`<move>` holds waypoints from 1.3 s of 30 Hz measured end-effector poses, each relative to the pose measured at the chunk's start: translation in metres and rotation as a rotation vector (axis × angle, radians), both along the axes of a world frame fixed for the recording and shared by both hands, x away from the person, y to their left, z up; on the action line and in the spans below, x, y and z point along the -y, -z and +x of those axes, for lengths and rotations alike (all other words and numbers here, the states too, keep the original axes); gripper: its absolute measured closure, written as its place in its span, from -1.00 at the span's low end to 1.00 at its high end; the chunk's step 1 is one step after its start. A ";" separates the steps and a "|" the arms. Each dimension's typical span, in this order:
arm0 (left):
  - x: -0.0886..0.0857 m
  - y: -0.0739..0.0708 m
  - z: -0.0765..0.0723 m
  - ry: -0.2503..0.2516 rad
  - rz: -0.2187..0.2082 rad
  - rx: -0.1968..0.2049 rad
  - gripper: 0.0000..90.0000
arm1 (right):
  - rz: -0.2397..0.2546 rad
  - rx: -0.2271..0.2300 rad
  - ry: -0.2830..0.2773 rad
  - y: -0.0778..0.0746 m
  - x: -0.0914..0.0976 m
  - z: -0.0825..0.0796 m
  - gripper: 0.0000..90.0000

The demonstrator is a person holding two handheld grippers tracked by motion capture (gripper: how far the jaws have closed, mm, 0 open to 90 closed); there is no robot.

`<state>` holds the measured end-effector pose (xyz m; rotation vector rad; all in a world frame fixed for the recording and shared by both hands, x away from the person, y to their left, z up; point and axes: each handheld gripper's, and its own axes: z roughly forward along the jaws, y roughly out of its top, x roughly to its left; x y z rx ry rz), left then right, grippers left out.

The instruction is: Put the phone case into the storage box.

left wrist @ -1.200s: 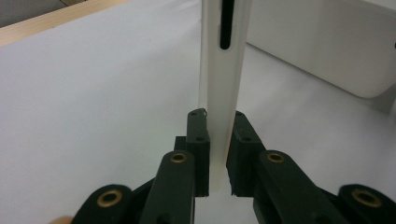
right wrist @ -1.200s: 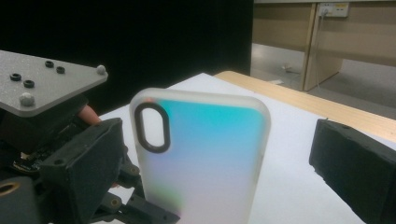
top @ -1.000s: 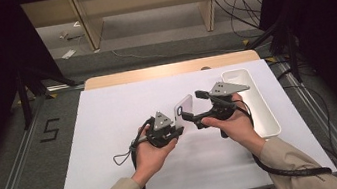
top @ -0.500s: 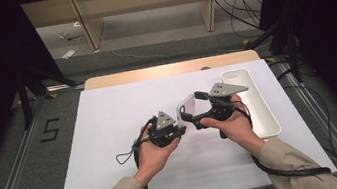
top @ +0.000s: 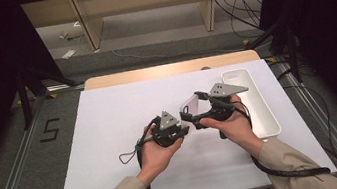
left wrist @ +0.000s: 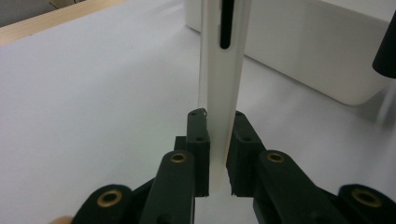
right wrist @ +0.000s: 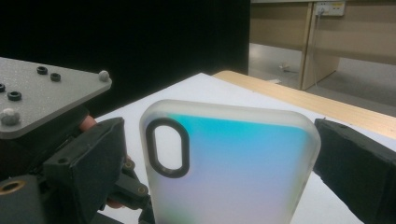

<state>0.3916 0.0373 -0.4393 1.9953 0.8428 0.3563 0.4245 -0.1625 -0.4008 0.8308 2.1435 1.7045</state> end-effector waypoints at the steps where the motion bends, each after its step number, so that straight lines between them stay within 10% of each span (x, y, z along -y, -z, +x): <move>1: 0.000 0.000 0.000 0.002 0.001 0.002 0.80 | 0.000 0.002 0.001 0.000 0.000 0.000 -0.87; 39: 0.007 0.001 -0.002 -0.005 -0.023 -0.026 0.79 | -0.015 0.003 0.045 0.003 0.001 -0.003 -0.60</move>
